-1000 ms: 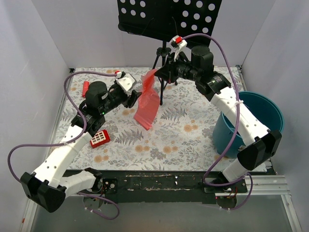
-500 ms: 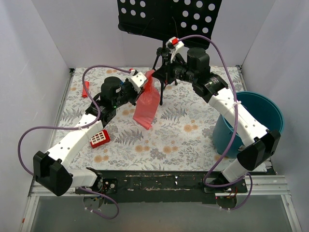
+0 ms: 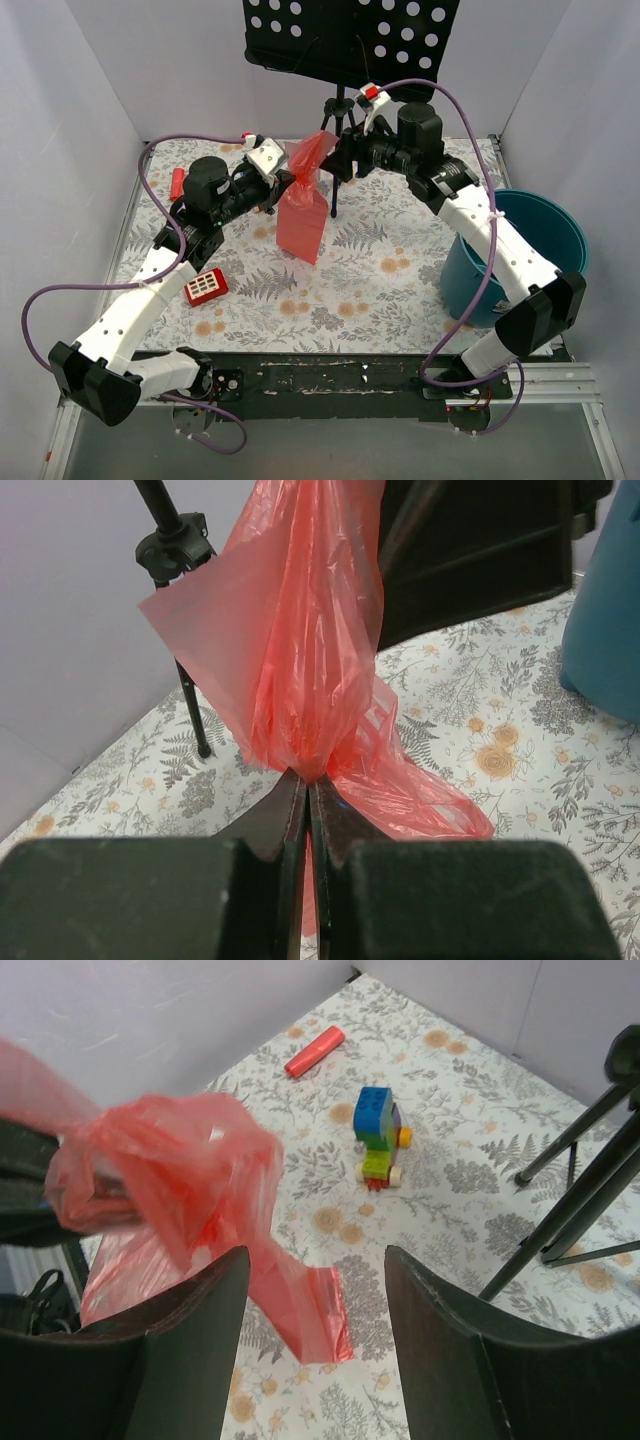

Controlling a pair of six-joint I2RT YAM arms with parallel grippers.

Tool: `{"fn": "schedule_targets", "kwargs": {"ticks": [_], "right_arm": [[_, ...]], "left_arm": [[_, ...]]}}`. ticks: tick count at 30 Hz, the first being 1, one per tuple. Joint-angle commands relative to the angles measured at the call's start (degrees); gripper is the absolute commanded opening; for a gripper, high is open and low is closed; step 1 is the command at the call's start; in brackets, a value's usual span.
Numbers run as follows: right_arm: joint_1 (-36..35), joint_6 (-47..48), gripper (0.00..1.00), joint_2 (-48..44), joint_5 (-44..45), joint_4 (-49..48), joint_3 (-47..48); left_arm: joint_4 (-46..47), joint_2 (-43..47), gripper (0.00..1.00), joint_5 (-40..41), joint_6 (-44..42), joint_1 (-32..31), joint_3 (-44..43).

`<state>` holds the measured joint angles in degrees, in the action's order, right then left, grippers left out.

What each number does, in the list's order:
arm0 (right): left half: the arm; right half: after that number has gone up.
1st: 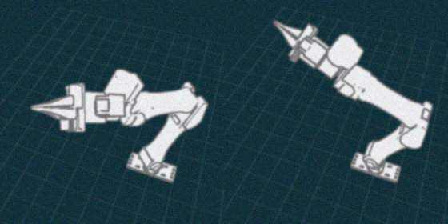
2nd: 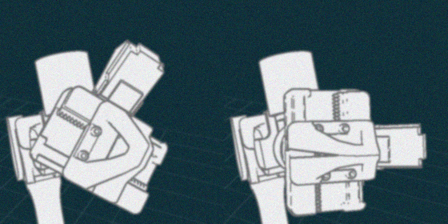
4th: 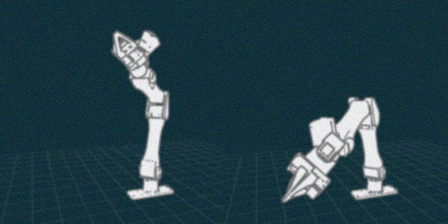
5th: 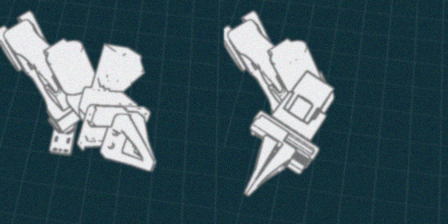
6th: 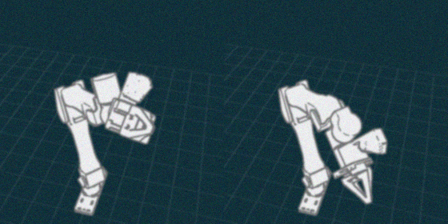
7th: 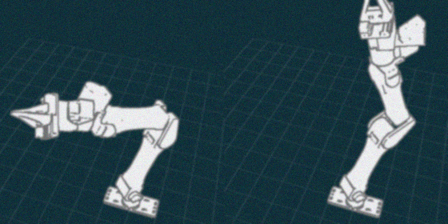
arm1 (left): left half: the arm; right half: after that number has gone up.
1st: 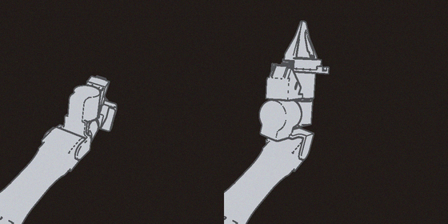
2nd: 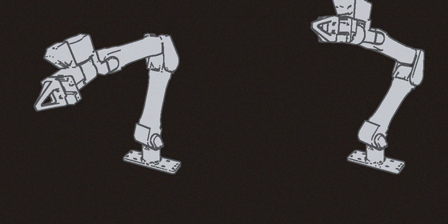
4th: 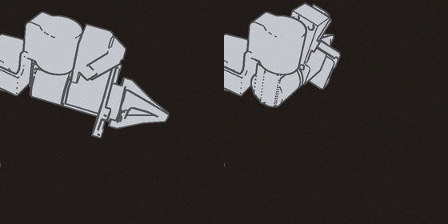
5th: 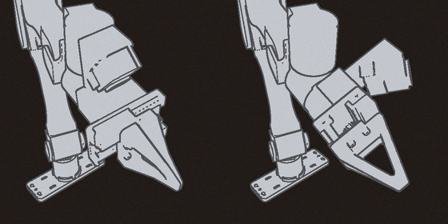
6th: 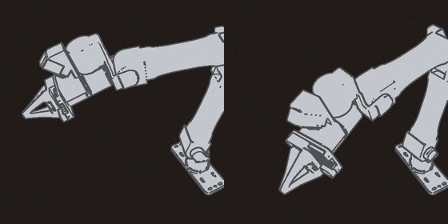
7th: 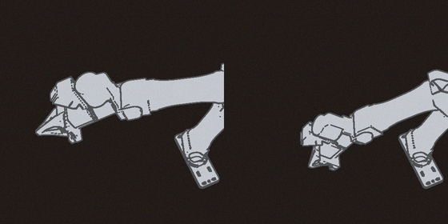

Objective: Put the trash bags into the trash bin
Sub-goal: Unfold the trash bag at the center of the board.

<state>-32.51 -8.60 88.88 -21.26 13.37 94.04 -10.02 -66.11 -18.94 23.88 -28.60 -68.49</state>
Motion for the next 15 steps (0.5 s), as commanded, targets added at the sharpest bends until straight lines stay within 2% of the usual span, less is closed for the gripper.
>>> {"fn": "schedule_targets", "kwargs": {"ticks": [1,5,15], "right_arm": [[2.2,-4.1,0.66,-4.5,-10.5,-4.2,-4.2],[2.4,-4.8,0.7,-4.2,-21.0,-8.3,-5.7],[2.4,-8.5,0.69,2.5,-23.7,-12.4,-2.7]], "left_arm": [[0.1,0.8,0.0,-0.9,1.0,0.3,-1.7],[0.6,0.6,0.0,-1.0,1.4,0.4,-2.0],[0.6,-0.3,0.0,-2.2,1.6,0.4,-3.9]]}}
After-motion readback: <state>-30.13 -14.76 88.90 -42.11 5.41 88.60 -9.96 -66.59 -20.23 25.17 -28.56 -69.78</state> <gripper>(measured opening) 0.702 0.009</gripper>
